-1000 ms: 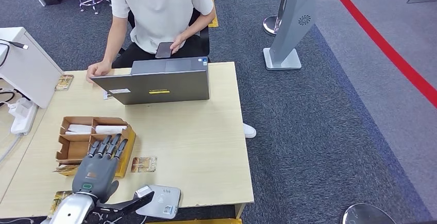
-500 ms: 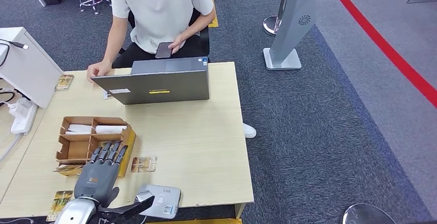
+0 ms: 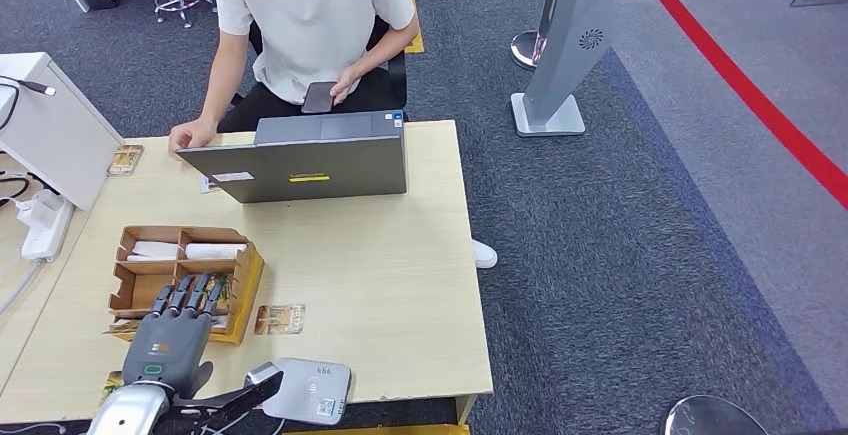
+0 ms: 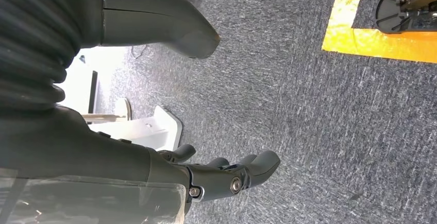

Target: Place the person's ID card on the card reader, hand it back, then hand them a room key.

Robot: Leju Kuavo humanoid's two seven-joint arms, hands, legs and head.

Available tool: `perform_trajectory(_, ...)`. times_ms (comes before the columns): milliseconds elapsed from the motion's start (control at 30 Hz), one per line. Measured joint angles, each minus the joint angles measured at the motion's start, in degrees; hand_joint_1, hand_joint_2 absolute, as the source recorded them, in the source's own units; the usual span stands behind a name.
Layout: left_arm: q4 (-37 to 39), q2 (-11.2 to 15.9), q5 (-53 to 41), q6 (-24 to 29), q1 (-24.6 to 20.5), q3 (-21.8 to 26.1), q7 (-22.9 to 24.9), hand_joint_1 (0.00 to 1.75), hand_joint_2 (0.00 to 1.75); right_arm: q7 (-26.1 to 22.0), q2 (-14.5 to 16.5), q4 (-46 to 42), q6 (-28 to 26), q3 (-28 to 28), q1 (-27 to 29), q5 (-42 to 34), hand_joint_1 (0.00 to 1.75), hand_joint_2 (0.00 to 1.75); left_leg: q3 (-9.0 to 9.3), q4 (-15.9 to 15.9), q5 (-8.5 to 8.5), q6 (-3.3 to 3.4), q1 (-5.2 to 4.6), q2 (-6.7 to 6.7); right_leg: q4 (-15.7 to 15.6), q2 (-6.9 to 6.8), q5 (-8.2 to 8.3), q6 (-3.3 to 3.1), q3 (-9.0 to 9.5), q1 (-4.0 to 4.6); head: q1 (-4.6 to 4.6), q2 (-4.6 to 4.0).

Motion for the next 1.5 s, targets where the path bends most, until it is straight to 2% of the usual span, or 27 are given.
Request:
perform_trajectory(633,0.0,-0.1,0.0,-0.1,0.3,0.9,0.2,0.00,1.75,-0.2,0.0,0.0,0.0,0.3,0.0,0.0,0.00,1.75,0.00,0.0,0.00,0.00,0.00,0.00,0.0,0.00,0.00,0.00,0.00,0.00,0.00,0.01)
perform_trajectory(933,0.0,-0.5,0.0,-0.5,0.7,3.8,1.5,0.00,1.75,0.2,-0.1,0.0,0.0,0.4,0.0,-0.1,0.00,1.75,0.00,0.0,0.00,0.00,0.00,0.00,0.0,0.00,0.00,0.00,0.00,0.00,0.00,0.01)
perform_trajectory(1033,0.3,-0.6,0.0,-1.1,0.7,6.0,3.0,0.00,1.75,0.4,-0.2,0.0,0.0,0.5,0.0,-0.1,0.00,1.75,0.00,0.0,0.00,0.00,0.00,0.01,0.0,0.00,0.00,0.00,0.00,0.00,0.00,0.01)
perform_trajectory(1233,1.7,-0.9,0.0,-1.2,0.7,9.7,3.0,0.00,1.75,0.7,-0.3,0.0,0.0,0.9,-0.1,-0.1,0.00,1.75,0.00,0.0,0.00,0.00,0.00,0.00,0.0,0.00,0.00,0.00,0.00,0.00,0.00,0.01)
perform_trajectory(1500,3.4,-1.3,0.0,-1.2,0.7,11.6,3.3,0.00,1.75,0.9,-0.3,0.0,0.0,1.4,-0.3,-0.1,0.00,1.75,0.00,0.0,0.00,0.00,0.00,0.00,0.0,0.00,0.00,0.00,0.00,0.00,0.01,0.00)
